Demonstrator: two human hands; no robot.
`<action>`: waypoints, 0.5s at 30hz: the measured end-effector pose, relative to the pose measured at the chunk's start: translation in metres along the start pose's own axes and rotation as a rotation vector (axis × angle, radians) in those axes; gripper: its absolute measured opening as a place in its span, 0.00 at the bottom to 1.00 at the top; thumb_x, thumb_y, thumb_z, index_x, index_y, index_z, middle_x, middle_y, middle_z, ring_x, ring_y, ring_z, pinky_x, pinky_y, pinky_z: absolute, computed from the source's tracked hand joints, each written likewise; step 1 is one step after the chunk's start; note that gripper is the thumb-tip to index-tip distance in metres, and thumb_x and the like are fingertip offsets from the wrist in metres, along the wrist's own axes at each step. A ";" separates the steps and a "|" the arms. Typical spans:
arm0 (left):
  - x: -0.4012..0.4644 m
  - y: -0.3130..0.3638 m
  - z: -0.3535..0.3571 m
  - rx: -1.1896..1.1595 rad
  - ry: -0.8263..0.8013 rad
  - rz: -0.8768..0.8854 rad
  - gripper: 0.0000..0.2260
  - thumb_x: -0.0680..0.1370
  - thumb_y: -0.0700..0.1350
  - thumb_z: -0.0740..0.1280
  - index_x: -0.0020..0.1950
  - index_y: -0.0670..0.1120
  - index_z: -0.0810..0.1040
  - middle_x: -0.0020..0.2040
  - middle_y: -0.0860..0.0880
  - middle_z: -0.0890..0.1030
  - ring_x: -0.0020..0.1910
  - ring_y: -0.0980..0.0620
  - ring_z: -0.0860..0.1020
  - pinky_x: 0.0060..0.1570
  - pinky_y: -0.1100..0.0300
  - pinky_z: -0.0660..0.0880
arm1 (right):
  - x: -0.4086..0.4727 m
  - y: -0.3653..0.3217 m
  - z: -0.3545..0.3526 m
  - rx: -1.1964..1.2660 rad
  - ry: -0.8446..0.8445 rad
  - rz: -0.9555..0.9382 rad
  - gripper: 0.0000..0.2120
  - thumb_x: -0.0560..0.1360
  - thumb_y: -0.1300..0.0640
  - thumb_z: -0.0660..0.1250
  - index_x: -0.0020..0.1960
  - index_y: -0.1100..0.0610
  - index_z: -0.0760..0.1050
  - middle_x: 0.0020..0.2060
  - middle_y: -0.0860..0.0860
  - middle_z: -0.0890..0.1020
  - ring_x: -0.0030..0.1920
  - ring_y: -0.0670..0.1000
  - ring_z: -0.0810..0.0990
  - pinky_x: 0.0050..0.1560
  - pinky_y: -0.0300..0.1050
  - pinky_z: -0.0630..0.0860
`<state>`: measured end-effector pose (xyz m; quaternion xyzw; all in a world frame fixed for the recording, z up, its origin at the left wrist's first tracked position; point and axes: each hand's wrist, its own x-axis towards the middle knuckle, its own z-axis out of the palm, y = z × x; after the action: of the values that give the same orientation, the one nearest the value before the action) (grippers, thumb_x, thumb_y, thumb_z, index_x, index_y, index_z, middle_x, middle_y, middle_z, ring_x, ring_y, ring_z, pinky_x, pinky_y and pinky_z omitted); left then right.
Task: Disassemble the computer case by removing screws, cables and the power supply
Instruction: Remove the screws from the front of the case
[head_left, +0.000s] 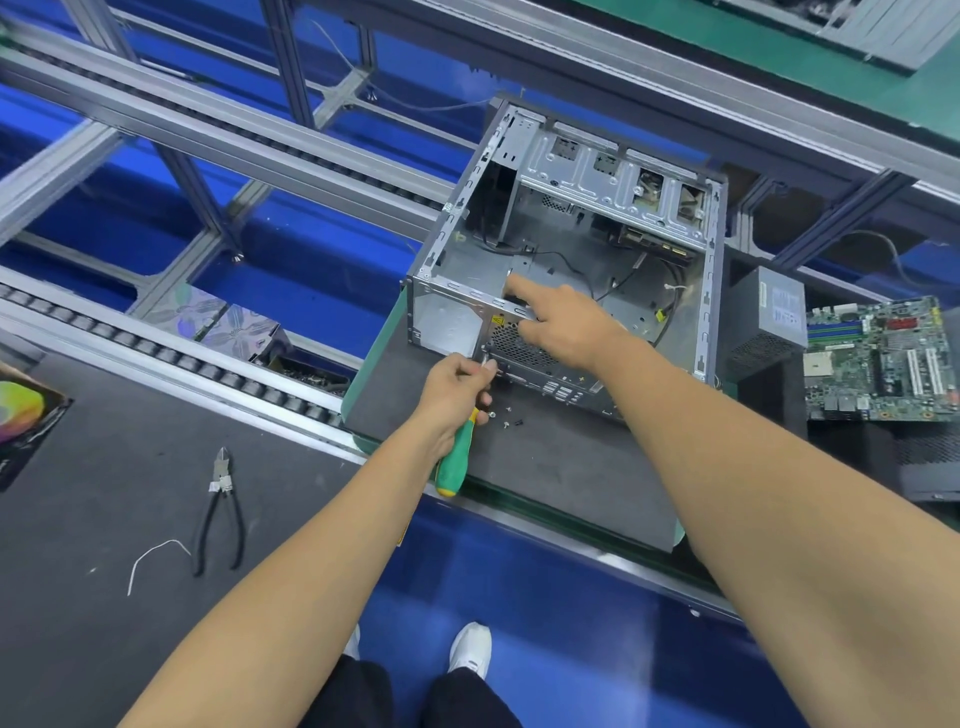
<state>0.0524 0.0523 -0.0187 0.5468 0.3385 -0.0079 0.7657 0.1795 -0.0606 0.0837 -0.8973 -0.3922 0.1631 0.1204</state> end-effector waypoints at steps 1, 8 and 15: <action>0.001 0.000 0.000 0.007 0.016 0.001 0.11 0.81 0.46 0.71 0.45 0.43 0.72 0.38 0.46 0.76 0.27 0.57 0.73 0.25 0.62 0.75 | 0.000 0.000 0.000 0.000 0.001 0.000 0.15 0.74 0.56 0.62 0.59 0.46 0.65 0.30 0.52 0.72 0.32 0.55 0.72 0.33 0.48 0.66; 0.002 0.004 -0.003 0.076 -0.018 -0.003 0.12 0.85 0.49 0.64 0.48 0.43 0.77 0.38 0.46 0.77 0.24 0.55 0.74 0.27 0.60 0.77 | -0.001 -0.001 -0.002 0.006 0.002 0.001 0.15 0.75 0.56 0.62 0.60 0.47 0.65 0.31 0.53 0.72 0.33 0.56 0.72 0.34 0.49 0.67; 0.006 0.007 -0.002 0.124 -0.041 -0.027 0.17 0.88 0.49 0.57 0.49 0.43 0.80 0.34 0.47 0.75 0.22 0.55 0.70 0.22 0.63 0.68 | -0.002 -0.003 -0.002 0.008 0.004 -0.002 0.14 0.75 0.57 0.62 0.60 0.48 0.66 0.31 0.55 0.72 0.32 0.56 0.70 0.34 0.49 0.67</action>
<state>0.0587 0.0587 -0.0164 0.5883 0.3291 -0.0501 0.7370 0.1774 -0.0608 0.0873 -0.8966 -0.3924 0.1630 0.1250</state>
